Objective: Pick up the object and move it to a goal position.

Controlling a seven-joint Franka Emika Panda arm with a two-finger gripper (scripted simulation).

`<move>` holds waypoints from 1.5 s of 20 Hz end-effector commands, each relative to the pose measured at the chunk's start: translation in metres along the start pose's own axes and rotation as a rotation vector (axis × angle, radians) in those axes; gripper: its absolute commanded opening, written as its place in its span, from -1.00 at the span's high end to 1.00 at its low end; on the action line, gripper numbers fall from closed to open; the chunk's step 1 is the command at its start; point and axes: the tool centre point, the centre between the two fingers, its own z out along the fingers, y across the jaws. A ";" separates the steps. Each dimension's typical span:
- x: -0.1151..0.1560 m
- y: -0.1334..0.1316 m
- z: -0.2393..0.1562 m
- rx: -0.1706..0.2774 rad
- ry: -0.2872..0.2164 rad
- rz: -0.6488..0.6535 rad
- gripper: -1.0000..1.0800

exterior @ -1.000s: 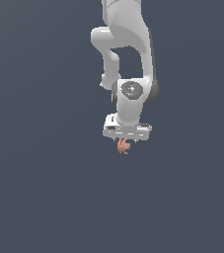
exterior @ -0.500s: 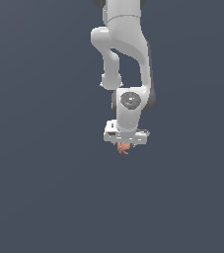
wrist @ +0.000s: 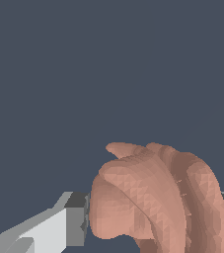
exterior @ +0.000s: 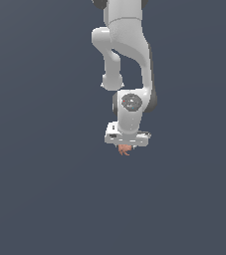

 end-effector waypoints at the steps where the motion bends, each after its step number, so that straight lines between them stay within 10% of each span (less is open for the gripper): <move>1: 0.000 0.000 0.001 0.000 -0.001 0.000 1.00; 30: -0.082 -0.004 -0.055 0.000 0.000 0.001 1.00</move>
